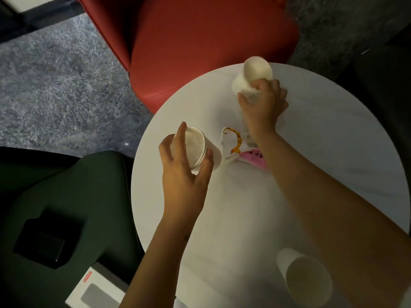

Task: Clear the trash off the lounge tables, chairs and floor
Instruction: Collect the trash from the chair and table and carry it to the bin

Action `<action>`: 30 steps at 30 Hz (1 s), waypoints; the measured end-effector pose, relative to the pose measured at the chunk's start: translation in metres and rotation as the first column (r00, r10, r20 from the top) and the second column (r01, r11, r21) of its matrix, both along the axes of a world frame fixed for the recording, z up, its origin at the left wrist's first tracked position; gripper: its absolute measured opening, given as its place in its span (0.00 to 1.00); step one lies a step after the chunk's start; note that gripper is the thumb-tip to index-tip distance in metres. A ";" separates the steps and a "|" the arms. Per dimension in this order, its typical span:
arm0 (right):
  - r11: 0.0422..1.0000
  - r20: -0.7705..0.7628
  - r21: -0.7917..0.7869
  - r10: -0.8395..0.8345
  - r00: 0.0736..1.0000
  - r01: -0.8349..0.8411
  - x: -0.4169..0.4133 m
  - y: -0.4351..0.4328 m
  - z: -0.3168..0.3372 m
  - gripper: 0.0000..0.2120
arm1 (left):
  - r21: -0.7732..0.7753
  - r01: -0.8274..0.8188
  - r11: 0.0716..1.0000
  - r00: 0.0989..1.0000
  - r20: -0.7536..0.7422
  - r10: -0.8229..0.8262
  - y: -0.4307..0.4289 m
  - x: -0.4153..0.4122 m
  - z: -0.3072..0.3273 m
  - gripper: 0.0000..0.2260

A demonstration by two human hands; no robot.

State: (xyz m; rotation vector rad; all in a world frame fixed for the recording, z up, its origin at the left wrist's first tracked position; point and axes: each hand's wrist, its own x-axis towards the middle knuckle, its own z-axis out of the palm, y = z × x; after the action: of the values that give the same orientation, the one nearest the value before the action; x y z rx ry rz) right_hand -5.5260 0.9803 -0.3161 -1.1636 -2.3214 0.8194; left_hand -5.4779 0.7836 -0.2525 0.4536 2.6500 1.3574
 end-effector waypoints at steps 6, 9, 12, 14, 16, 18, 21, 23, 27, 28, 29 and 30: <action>0.922 -0.064 0.209 0.345 0.937 -0.325 0.047 -0.017 0.016 0.06 | 0.086 -0.055 0.995 0.996 -0.061 0.061 0.000 -0.002 0.013 0.26; 0.808 -0.042 0.296 0.544 0.838 -0.510 0.081 -0.034 0.024 0.07 | 0.208 -0.105 0.972 0.988 -0.090 0.126 0.002 -0.001 0.024 0.25; 0.729 -0.015 0.300 0.648 0.761 -0.615 0.102 -0.047 0.030 0.08 | 0.261 -0.091 0.961 0.986 -0.109 0.123 0.006 0.002 0.033 0.25; 0.727 -0.081 0.327 0.659 0.748 -0.604 0.110 -0.057 0.037 0.12 | 0.255 -0.054 0.965 0.991 -0.103 0.083 0.008 0.005 0.035 0.25; 0.767 -0.203 0.341 0.625 0.754 -0.544 0.116 -0.066 0.043 0.21 | 0.240 -0.029 0.970 0.995 -0.085 0.051 0.008 0.010 0.035 0.25; 0.816 -0.325 0.319 0.572 0.753 -0.482 0.122 -0.073 0.047 0.27 | 0.230 -0.013 0.973 0.997 -0.073 0.030 0.004 0.017 0.035 0.25; 0.827 -0.403 0.305 0.561 0.723 -0.472 0.134 -0.079 0.048 0.30 | 0.208 0.049 0.977 0.997 -0.070 -0.035 0.000 0.032 0.033 0.26; 0.808 -0.424 0.296 0.588 0.689 -0.509 0.141 -0.085 0.049 0.31 | 0.190 0.095 0.977 0.995 -0.046 -0.088 -0.001 0.041 0.031 0.27; 0.816 -0.477 0.258 0.573 0.666 -0.517 0.150 -0.098 0.051 0.32 | 0.162 0.180 0.970 0.983 0.008 -0.184 -0.003 0.056 0.026 0.28; 0.818 -0.485 0.250 0.568 0.664 -0.517 0.151 -0.099 0.051 0.32 | 0.151 0.200 0.968 0.979 0.013 -0.204 -0.004 0.059 0.025 0.29; 0.819 -0.491 0.244 0.566 0.662 -0.519 0.153 -0.100 0.051 0.32 | 0.131 0.221 0.967 0.974 0.014 -0.224 -0.004 0.061 0.023 0.31; 0.818 -0.494 0.239 0.567 0.660 -0.524 0.155 -0.100 0.051 0.32 | 0.108 0.239 0.965 0.970 0.013 -0.242 -0.004 0.063 0.021 0.33</action>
State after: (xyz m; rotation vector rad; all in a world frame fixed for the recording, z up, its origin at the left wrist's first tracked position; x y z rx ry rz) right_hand -5.3714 0.8798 -0.2650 -0.1018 -2.1632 1.0785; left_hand -5.4151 0.7796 -0.2311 0.7380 2.4149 1.4186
